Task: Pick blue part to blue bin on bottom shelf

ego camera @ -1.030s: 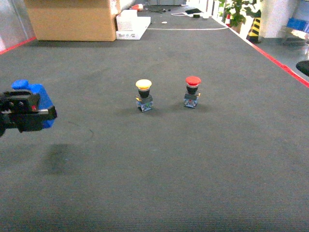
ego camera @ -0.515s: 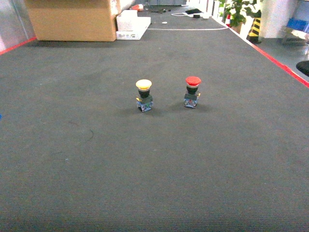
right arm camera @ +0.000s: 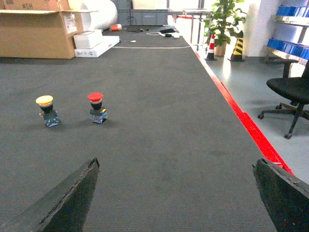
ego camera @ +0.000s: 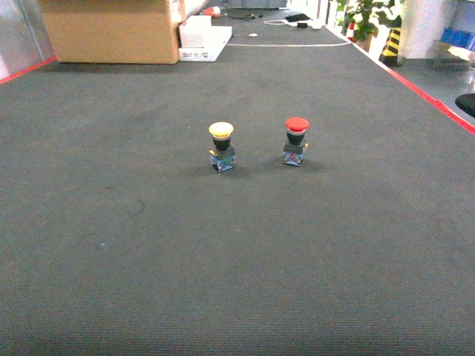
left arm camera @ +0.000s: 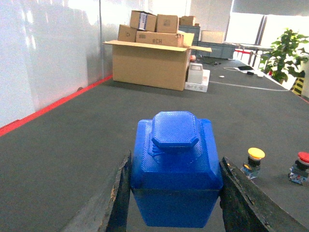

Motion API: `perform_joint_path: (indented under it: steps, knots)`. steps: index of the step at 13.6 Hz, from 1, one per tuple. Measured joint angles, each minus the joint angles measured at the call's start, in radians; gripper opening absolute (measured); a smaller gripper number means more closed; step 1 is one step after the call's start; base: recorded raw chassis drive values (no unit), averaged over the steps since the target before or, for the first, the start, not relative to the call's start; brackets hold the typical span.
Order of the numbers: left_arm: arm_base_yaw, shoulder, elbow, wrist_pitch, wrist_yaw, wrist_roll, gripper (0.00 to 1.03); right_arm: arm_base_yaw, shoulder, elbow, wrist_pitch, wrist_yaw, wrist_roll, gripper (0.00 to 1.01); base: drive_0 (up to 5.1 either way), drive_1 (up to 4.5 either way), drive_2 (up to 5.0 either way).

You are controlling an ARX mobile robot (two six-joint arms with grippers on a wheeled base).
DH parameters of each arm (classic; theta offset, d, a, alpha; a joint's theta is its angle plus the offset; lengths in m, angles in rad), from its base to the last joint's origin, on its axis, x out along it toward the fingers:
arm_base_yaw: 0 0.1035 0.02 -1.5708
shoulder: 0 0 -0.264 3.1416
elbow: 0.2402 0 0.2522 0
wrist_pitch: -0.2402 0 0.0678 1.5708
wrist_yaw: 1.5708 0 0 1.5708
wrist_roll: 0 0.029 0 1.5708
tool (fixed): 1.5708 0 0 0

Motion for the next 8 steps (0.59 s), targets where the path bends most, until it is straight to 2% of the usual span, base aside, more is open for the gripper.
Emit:
perform_joint_path:
  steps: [8]
  knots:
    - [0.001,-0.002,0.000,0.009,0.015,0.005,0.43,0.000,0.000,0.000,0.000,0.000,0.000,0.98,0.0,0.00,0.0]
